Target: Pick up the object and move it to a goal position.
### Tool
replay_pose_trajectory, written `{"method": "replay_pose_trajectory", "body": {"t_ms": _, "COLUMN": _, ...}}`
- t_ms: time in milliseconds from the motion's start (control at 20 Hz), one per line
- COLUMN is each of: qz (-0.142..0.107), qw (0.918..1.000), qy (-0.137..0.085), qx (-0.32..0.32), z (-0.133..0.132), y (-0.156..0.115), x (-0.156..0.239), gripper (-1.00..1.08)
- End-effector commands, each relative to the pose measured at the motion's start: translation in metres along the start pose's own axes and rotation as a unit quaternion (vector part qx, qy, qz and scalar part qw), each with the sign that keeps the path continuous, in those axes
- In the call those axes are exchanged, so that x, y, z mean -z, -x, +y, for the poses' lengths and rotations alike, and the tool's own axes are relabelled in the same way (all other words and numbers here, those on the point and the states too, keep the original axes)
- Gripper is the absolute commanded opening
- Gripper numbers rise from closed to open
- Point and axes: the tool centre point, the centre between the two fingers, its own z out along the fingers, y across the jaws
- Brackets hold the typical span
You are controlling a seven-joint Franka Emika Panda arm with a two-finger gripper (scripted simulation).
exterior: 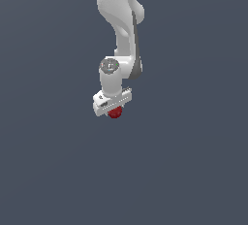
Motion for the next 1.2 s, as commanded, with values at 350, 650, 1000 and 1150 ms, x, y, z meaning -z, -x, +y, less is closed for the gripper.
{"method": "replay_pose_trajectory", "body": {"t_ms": 350, "qz": 0.000, "qw": 1.0000, "qy": 0.000, "qx": 0.000, "z": -0.001, "y": -0.001, "x": 0.000, "gripper": -1.00}}
{"method": "replay_pose_trajectory", "body": {"t_ms": 650, "qz": 0.000, "qw": 1.0000, "qy": 0.000, "qx": 0.000, "z": -0.016, "y": -0.018, "x": 0.009, "gripper": -1.00}}
{"method": "replay_pose_trajectory", "body": {"t_ms": 1000, "qz": 0.000, "qw": 1.0000, "qy": 0.000, "qx": 0.000, "z": -0.056, "y": -0.065, "x": 0.030, "gripper": -1.00}}
{"method": "replay_pose_trajectory", "body": {"t_ms": 1150, "qz": 0.000, "qw": 1.0000, "qy": 0.000, "qx": 0.000, "z": -0.077, "y": -0.089, "x": 0.042, "gripper": -1.00}}
